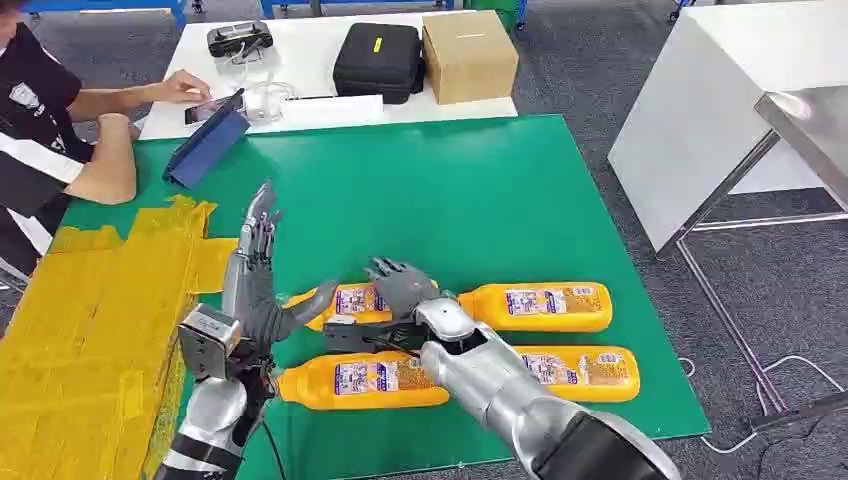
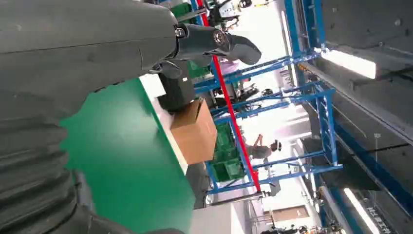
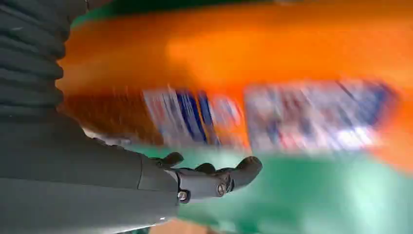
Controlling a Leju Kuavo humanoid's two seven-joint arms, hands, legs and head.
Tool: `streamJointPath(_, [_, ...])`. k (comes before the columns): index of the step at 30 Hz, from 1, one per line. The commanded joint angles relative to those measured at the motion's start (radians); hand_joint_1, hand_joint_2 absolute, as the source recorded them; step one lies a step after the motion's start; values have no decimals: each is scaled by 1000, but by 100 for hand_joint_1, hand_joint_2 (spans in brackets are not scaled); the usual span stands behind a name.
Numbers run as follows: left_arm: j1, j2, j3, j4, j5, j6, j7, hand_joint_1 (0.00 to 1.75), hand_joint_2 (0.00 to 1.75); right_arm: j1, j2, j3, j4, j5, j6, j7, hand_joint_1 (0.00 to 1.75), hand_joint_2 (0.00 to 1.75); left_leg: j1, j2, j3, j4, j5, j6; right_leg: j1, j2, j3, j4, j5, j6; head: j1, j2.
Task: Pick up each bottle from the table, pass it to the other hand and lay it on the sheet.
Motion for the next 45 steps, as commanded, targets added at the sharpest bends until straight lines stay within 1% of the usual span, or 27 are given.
streamJointPath(1, [-69, -4, -20, 104, 9, 6, 4, 0, 175, -102, -11, 80, 173, 49, 131, 83, 0, 175, 1, -5, 4, 1, -2, -1, 1, -3, 6, 0, -3, -2, 0, 0])
streamJointPath(2, [-73, -6, -21, 100, 9, 6, 5, 0, 175, -103, -8, 82, 172, 51, 134, 85, 0, 175, 2, -5, 6, 1, -3, -2, 2, -4, 8, 0, -3, -2, 0, 0])
streamJointPath(3, [-72, -7, -20, 96, 12, 8, 13, 0, 175, -103, -9, 80, 169, 52, 141, 95, 12, 175, 1, -4, 5, 0, -2, -1, 1, -3, 6, 0, -2, -2, 0, 0])
streamJointPath(4, [-72, -7, -20, 96, 12, 8, 13, 0, 175, -103, -9, 80, 169, 52, 141, 95, 40, 175, 2, -5, 5, 1, -2, -2, 2, -3, 7, 0, -3, -2, 0, 0])
streamJointPath(5, [-72, -7, -20, 97, 12, 8, 13, 0, 175, -105, -9, 80, 168, 52, 141, 95, 117, 175, 1, -4, 3, 0, -1, -1, 1, -3, 3, 0, -1, -1, 0, 0])
streamJointPath(6, [-73, -7, -22, 106, 13, 9, 12, 0, 175, -107, -10, 78, 167, 49, 145, 89, 136, 175, 2, -4, 5, 1, -2, -1, 1, -3, 6, 0, -2, -2, 0, 0])
streamJointPath(11, [-71, -6, -23, 110, 13, 9, 12, 0, 175, -107, -12, 77, 168, 49, 146, 89, 136, 175, 1, -4, 5, 0, -2, -1, 1, -3, 6, -1, -2, -2, 0, 0])
streamJointPath(12, [-74, -4, -26, 112, 13, 7, 6, 0, 175, -108, -11, 78, 168, 49, 146, 86, 155, 175, 1, -4, 4, 0, -1, -1, 1, -3, 5, -1, -2, -2, 0, 0])
streamJointPath(13, [-77, -4, -28, 115, 13, 7, 7, 0, 175, -108, -9, 76, 165, 47, 140, 80, 169, 175, 2, -4, 5, 1, -2, -1, 2, -3, 7, 0, -3, -2, 0, 0])
streamJointPath(14, [-78, -5, -30, 109, 12, 7, 10, 0, 175, -105, -5, 64, 158, 37, 121, 79, 175, 175, 1, -4, 4, 0, -1, -1, 1, -3, 5, 0, -2, -2, 0, 0])
streamJointPath(16, [-78, -6, -32, 105, 14, 8, 12, 0, 175, -101, -3, 50, 144, 30, 74, 79, 175, 175, 1, -4, 3, 0, -1, -1, 1, -3, 4, 0, -2, -2, 0, 0])
streamJointPath(19, [-62, -4, -32, 99, 13, 7, 13, 0, 175, -92, -7, 24, 113, 19, -37, 70, 175, 175, 1, -3, 5, 1, -2, -1, 1, -2, 5, 0, -2, -2, 0, 0])
streamJointPath(21, [-45, -3, -32, 86, 10, 9, 9, 0, 175, -69, -16, -5, 70, 26, -206, 51, 175, 175, 2, -3, 5, 0, -2, -1, 2, -2, 6, -1, -2, -2, 0, 0])
streamJointPath(22, [-39, -1, -33, 78, 9, 9, 9, 0, 175, -56, -21, -15, 50, 29, -260, 46, 175, 175, 2, -3, 7, 1, -3, -2, 2, -2, 7, 0, -3, -3, 0, 0])
streamJointPath(23, [-32, 0, -36, 67, 7, 10, 8, 0, 175, -39, -27, -32, 20, 44, -367, 48, 175, 175, 1, -3, 4, 0, -2, -1, 1, -2, 5, -1, -2, -2, 0, 0])
streamJointPath(24, [-29, 0, -37, 63, 6, 10, 8, 0, 175, -35, -29, -33, 18, 45, -369, 46, 175, 175, 2, -4, 7, 1, -3, -2, 2, -3, 8, 0, -4, -3, 0, 0])
streamJointPath(26, [-26, 1, -38, 57, 5, 11, 8, 0, 175, -32, -31, -35, 14, 46, -368, 45, 175, 175, 0, -2, 3, 0, -1, -1, 0, -1, 3, 0, -1, -1, 0, 0])
streamJointPath(27, [-26, 1, -38, 57, 5, 11, 8, 0, 175, -32, -31, -35, 14, 46, -368, 45, 175, 175, 1, -2, 5, 0, -3, -1, 1, -1, 5, 0, -3, -2, 0, 0])
streamJointPath(29, [-20, 4, -42, 49, -2, 15, 9, 0, 175, 12, -41, -84, -55, 43, -538, 18, 175, 175, 1, -3, 4, 0, -2, -1, 1, -2, 5, -1, -2, -1, 0, 0])
streamJointPath(30, [-14, 6, -45, 41, -7, 18, 9, 0, 175, 31, -40, -120, -79, 32, -598, -15, 175, 175, 2, -4, 5, 0, -2, -1, 2, -3, 6, -1, -3, -2, 0, 0])
streamJointPath(31, [-10, 8, -47, 36, -11, 20, 9, 0, 175, 63, -44, -170, -153, 38, -638, -43, 175, 175, 2, -4, 6, 0, -3, -2, 2, -3, 7, -1, -3, -2, 0, 0])
streamJointPath(33, [-4, 11, -51, 29, -18, 23, 8, 0, 175, 115, -49, -235, -259, 49, -638, -75, 175, 175, 2, -3, 5, 1, -3, -2, 2, -2, 6, 0, -3, -2, 0, 0])
streamJointPath(34, [1, 13, -56, 20, -25, 26, 8, 0, 175, 171, -29, -342, -351, 46, -638, -152, 175, 175, 2, -3, 6, 1, -4, -2, 2, -2, 7, 0, -4, -3, 0, 0])
streamJointPath(35, [4, 15, -59, 16, -29, 29, 9, 0, 175, 191, -9, -402, -374, 18, -638, -219, 175, 175, 3, -4, 6, 2, -4, -2, 2, -2, 8, 0, -4, -3, 0, 0])
streamJointPath(37, [8, 17, -63, 11, -31, 31, 9, 0, 175, 211, 17, -485, -390, -26, -638, -292, 175, 175, 2, -4, 4, 1, -3, -2, 2, -3, 5, 0, -3, -2, 0, 0])
streamJointPath(40, [14, 20, -58, 9, -31, 32, 10, 0, 175, 197, 8, -474, -334, -154, -638, -326, 175, 175, 1, -3, 2, 0, -2, -1, 1, -2, 3, 0, -2, -2, 0, 0])
streamJointPath(45, [14, 20, -58, 9, -31, 32, 10, 0, 175, 197, 8, -474, -334, -154, -638, -326, 175, 175, 2, -3, 4, 1, -3, -2, 2, -2, 5, 0, -2, -2, 0, 0])
